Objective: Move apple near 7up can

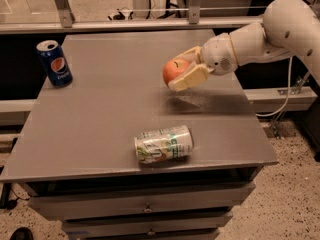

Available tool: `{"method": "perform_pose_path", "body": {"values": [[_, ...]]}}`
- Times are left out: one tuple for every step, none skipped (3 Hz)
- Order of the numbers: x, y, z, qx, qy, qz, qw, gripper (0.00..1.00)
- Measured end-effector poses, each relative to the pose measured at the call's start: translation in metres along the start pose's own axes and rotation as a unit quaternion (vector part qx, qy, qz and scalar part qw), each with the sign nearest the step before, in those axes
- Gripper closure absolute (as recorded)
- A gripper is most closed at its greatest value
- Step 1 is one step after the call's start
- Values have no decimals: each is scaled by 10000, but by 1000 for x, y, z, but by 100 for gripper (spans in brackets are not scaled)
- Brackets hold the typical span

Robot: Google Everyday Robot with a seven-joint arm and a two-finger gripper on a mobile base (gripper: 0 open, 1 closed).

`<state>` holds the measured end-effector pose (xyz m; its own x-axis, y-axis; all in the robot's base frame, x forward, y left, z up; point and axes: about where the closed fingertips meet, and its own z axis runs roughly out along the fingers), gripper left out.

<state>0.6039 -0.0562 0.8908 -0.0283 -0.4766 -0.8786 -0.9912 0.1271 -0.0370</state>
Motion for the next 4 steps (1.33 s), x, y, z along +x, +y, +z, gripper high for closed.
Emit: {"method": "perform_pose_path", "body": {"values": [[19, 37, -23, -326, 103, -34, 9994, 100], [32, 61, -38, -591, 154, -18, 9981, 100], [48, 87, -48, -972, 220, 3, 9950, 100], [64, 103, -59, -1244, 319, -6, 9917, 100]]}}
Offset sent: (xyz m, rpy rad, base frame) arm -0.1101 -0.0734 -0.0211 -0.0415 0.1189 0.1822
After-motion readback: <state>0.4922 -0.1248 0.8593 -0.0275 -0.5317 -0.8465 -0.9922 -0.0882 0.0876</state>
